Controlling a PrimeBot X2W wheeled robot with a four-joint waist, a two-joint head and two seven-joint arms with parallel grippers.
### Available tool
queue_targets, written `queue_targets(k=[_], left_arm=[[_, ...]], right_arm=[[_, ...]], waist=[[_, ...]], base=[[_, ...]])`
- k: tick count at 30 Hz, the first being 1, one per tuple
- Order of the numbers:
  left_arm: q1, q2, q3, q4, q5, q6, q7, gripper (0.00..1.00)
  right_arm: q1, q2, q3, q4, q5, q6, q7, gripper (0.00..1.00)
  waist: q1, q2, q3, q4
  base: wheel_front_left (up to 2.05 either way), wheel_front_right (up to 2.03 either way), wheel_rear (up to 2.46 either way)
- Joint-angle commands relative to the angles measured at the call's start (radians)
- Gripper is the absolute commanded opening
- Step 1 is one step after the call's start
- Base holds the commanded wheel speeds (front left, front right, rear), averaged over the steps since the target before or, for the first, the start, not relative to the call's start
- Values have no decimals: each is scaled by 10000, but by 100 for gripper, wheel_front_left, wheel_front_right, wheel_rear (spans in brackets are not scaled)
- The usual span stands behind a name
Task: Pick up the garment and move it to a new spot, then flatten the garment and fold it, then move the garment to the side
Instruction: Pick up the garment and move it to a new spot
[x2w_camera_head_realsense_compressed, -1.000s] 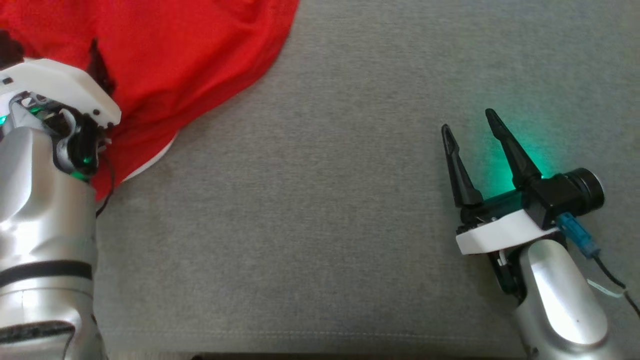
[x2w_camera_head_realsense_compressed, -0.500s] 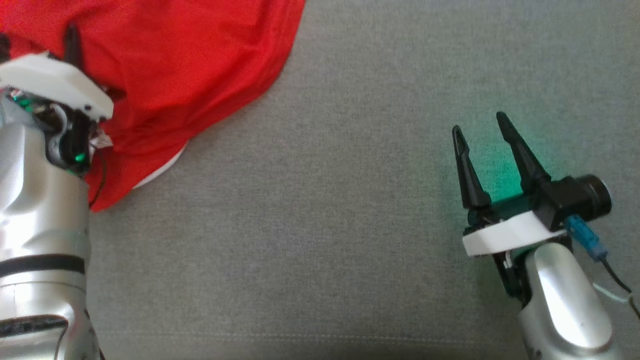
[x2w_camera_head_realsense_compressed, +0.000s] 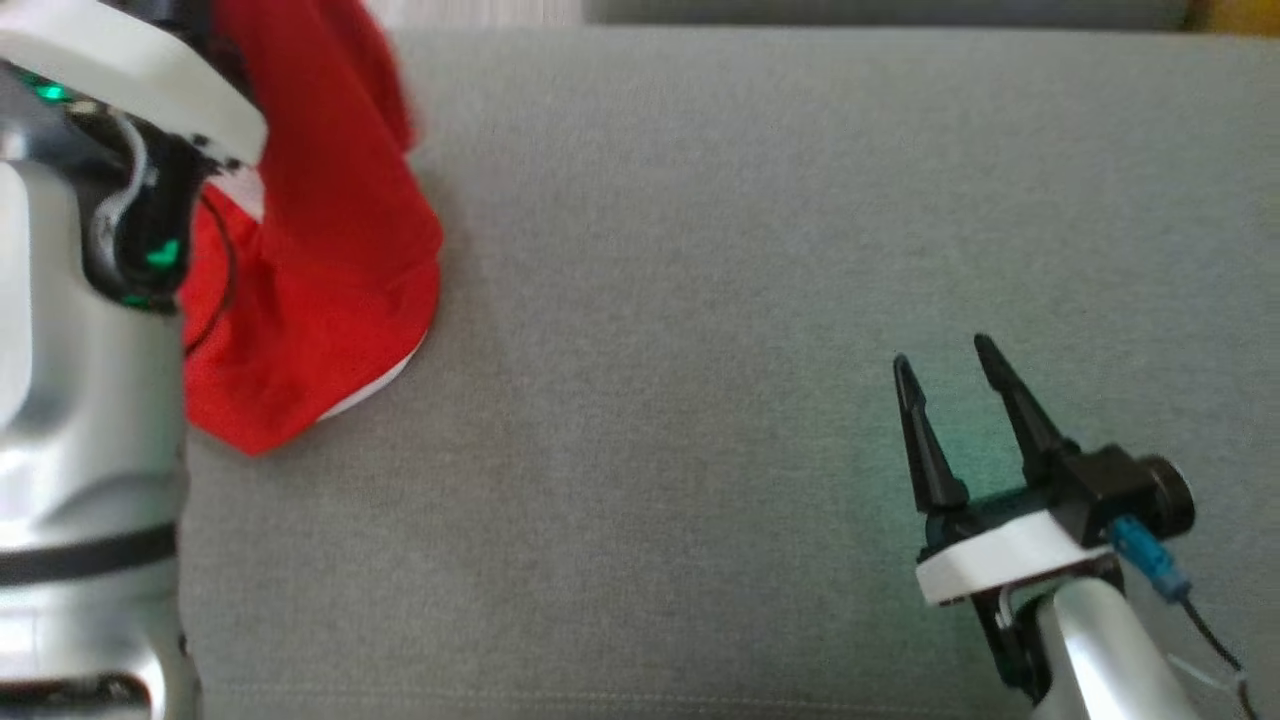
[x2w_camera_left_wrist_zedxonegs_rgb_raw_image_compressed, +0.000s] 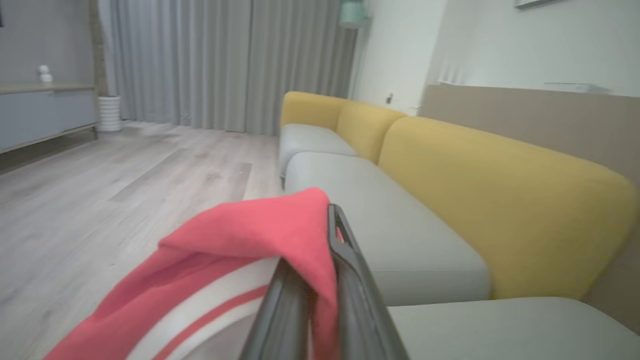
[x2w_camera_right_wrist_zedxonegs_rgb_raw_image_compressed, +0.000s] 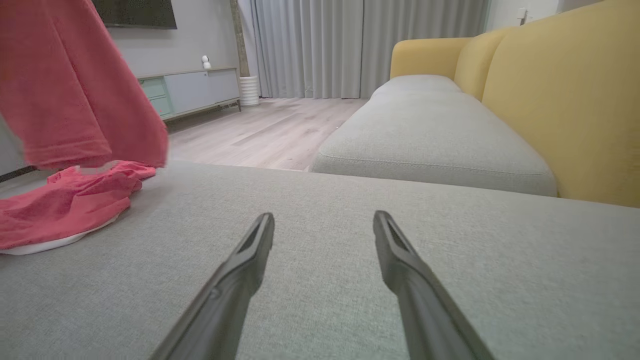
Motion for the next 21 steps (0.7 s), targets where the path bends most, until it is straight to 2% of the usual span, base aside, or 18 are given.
queue_targets(k=[1, 6, 10, 14, 17, 21], left_arm=[[-158, 330, 130, -680, -154, -45, 221, 0], [742, 130, -621, -3109, -1098, -77, 1682, 0], [1674, -188, -1506, -4162, -1296, -72, 2309, 0], [2628, -870, -2681, -3837, -1087, -26, 2217, 0], [3029, -1283, -3695, -2982, -778, 14, 1578, 0], [3102, -1491, -4998, -1650, -781, 106, 555, 0]], right_arm=[[-23, 106, 190, -279, 91, -7, -107, 100], [237, 131, 203, -327, 144, -7, -107, 100], [320, 138, 218, -385, 242, -7, -107, 100], [321, 140, 321, -447, 450, -7, -107, 100], [219, 141, 387, -496, 593, -7, -107, 100], [155, 141, 482, -518, 759, -7, -107, 100]], waist=[[1, 0, -304, -225], [1, 0, -538, -668], [1, 0, -548, -1089], [1, 0, -503, -1589], [1, 0, -421, -2006], [1, 0, -396, -2556]], base=[[0, 0, 0], [0, 0, 0], [0, 0, 0], [0, 0, 0], [0, 0, 0], [0, 0, 0]])
